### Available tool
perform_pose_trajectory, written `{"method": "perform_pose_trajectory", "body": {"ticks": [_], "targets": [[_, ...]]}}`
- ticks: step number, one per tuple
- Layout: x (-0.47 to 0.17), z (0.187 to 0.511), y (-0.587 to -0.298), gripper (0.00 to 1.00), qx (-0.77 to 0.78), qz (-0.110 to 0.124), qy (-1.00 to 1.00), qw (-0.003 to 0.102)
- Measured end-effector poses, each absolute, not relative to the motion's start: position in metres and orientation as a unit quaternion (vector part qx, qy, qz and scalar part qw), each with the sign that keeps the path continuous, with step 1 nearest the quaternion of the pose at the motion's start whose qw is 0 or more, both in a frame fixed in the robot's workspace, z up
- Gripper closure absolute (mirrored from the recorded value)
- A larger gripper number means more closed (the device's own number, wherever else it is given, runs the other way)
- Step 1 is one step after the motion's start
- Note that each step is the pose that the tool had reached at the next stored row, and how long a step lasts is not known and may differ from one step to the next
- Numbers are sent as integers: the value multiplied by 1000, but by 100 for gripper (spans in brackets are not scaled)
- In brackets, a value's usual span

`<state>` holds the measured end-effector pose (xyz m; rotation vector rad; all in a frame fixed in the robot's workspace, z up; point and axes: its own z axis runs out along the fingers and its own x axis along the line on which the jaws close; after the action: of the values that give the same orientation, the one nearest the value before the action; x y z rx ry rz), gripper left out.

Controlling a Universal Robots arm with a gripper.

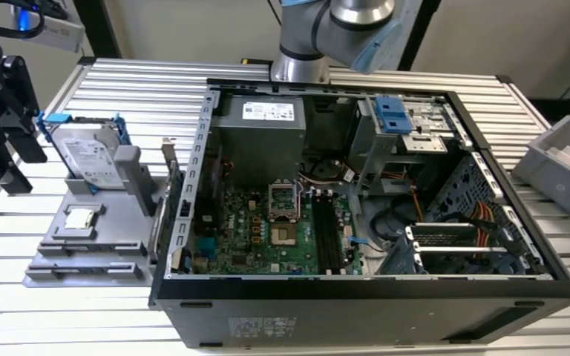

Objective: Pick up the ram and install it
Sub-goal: 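Pick up the ram and move it above insertion slot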

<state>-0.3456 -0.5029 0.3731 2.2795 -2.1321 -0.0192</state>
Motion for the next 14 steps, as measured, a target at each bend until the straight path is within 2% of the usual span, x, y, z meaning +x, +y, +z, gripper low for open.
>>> {"method": "perform_pose_trajectory", "body": {"ticks": [14], "targets": [[-346,364,-502,0,730,-2,-684,15]]}}
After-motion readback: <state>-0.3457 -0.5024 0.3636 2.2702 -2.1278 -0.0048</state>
